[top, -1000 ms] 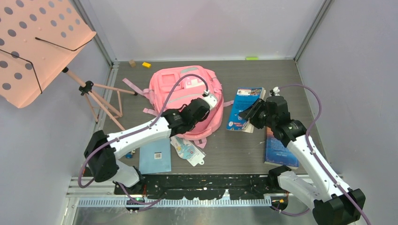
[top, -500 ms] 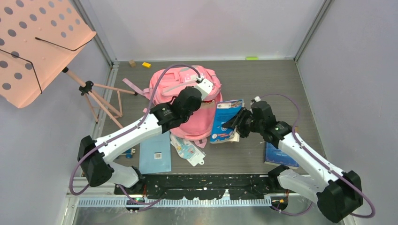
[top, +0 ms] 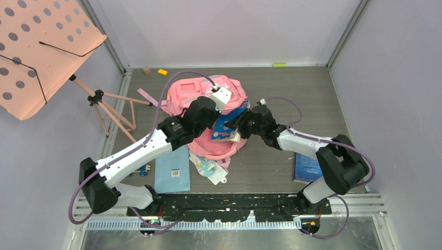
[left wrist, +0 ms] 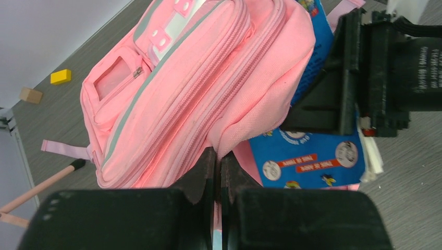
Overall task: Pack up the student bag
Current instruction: Place the book in the student bag.
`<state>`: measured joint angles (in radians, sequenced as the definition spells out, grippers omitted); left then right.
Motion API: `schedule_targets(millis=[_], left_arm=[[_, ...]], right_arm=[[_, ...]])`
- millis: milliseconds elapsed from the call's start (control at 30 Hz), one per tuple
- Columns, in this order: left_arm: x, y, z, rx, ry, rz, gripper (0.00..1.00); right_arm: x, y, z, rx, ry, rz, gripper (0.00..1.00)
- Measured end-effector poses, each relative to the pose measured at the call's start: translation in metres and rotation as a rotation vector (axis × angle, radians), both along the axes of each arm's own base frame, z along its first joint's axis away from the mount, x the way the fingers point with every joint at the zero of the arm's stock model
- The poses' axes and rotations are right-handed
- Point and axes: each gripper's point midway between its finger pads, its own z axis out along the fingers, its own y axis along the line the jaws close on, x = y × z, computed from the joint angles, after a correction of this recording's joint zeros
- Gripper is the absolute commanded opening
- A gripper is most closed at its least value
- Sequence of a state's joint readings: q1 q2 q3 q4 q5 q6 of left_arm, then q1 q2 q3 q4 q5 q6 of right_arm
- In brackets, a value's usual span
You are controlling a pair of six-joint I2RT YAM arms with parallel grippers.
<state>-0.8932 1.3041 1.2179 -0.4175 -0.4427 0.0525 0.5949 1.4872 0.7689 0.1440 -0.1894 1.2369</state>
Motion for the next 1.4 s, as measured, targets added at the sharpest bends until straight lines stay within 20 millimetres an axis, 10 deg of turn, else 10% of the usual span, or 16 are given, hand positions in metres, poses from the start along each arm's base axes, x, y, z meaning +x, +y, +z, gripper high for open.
schedule_targets(millis=[533, 700, 1067, 1400], left_arm=[[-0.003, -0.008, -0.004, -0.038, 0.028, -0.033, 0.0], [-0.003, -0.009, -0.004, -0.043, 0.03, -0.036, 0.0], [-0.002, -0.009, -0.003, -0.049, 0.03, -0.037, 0.0], [-0.003, -0.01, -0.003, -0.052, 0.033, -0.044, 0.0]], right_arm=[[0.1, 0.039, -0.005, 0.199, -0.193, -0.252, 0.01], [0.122, 0.046, -0.005, 0.208, -0.207, -0.323, 0.31], [0.125, 0.034, -0.025, 0.053, -0.151, -0.426, 0.74], [0.11, 0.017, -0.012, -0.033, -0.194, -0.466, 0.6]])
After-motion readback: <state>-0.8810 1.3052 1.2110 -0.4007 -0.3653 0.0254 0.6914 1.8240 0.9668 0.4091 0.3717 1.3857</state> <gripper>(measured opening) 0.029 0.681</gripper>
